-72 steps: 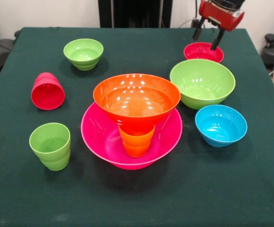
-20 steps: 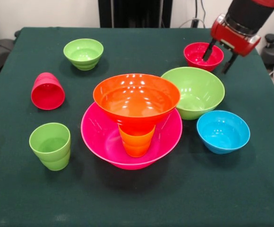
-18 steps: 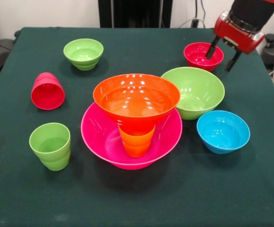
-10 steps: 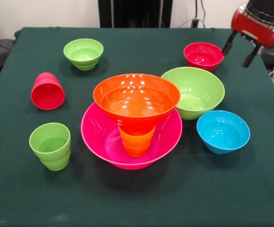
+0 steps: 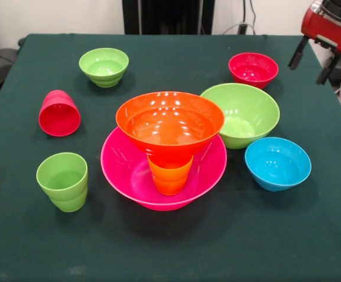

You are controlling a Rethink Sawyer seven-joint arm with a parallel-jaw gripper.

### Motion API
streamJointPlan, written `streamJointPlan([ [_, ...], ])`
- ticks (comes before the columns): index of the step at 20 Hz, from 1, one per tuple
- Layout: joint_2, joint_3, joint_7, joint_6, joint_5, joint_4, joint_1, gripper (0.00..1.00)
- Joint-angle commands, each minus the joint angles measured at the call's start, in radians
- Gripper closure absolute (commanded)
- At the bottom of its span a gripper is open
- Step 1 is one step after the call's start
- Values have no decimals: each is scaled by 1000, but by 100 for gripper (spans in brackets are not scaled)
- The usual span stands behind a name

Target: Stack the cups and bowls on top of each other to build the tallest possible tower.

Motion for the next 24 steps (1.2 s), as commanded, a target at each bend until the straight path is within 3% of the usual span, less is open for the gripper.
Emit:
streamJointPlan([
  [1,64,60,80,132,-12,-99,-50,0],
  [11,94,62,43,154,-42,-159,-91,0],
  [24,122,66,28,57,-66,-125,-102,0],
])
